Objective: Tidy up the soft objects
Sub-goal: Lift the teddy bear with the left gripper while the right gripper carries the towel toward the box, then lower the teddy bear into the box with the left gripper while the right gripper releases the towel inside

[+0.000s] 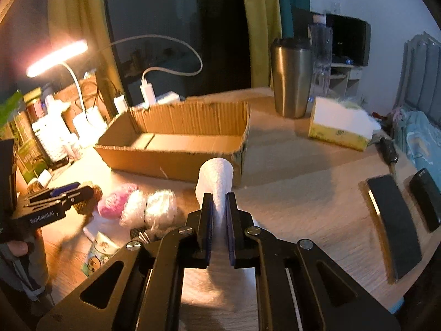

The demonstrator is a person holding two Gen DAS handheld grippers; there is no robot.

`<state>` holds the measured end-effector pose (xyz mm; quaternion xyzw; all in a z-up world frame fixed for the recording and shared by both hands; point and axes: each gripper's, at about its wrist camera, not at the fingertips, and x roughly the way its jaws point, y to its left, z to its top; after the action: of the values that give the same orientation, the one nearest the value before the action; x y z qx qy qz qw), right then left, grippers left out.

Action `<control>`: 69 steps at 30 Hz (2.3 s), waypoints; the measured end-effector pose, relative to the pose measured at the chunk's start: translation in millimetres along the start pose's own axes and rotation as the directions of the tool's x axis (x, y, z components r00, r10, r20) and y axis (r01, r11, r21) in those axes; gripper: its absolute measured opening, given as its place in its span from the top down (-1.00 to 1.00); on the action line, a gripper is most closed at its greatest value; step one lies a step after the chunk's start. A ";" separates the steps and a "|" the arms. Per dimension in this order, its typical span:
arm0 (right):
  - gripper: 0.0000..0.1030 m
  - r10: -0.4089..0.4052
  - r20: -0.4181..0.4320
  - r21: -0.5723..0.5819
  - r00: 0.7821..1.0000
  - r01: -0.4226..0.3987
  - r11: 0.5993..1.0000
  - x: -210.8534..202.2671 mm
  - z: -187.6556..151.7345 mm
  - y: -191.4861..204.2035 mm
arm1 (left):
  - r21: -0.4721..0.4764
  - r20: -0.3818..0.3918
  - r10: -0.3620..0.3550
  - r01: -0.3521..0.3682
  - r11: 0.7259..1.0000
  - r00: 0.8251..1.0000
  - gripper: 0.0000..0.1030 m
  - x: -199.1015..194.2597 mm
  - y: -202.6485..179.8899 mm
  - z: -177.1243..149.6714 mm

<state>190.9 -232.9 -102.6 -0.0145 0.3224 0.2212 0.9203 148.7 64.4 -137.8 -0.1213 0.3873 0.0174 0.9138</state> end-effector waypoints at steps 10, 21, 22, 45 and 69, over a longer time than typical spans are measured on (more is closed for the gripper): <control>0.81 -0.007 0.086 -0.008 0.996 0.008 1.000 -23.1 23.7 -6.2 | 0.015 0.070 -0.009 0.008 1.000 0.997 0.07 -26.2 -6.0 13.7; 0.81 0.003 0.149 -0.027 0.989 0.001 1.000 -32.0 46.4 -11.3 | 0.049 0.164 -0.017 0.009 0.999 0.986 0.07 -50.4 -20.3 41.9; 0.81 0.007 0.156 -0.029 0.988 -0.002 1.000 -32.4 49.3 -11.5 | 0.053 0.171 -0.018 0.009 0.999 0.985 0.07 -51.5 -21.9 44.5; 0.81 0.075 0.240 -0.095 0.968 -0.053 0.994 -19.8 99.4 -7.4 | 0.102 0.274 -0.057 0.030 0.994 0.960 0.06 -53.1 -61.4 96.0; 0.81 0.134 0.128 -0.077 0.983 -0.125 0.989 68.7 111.5 -18.1 | 0.069 0.171 -0.079 0.068 0.995 0.982 0.06 20.2 -73.7 102.4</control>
<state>311.6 -202.9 -57.6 -0.0105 0.2530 0.2922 0.9222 244.2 15.7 -68.1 -0.1048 0.3021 -0.0179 0.9473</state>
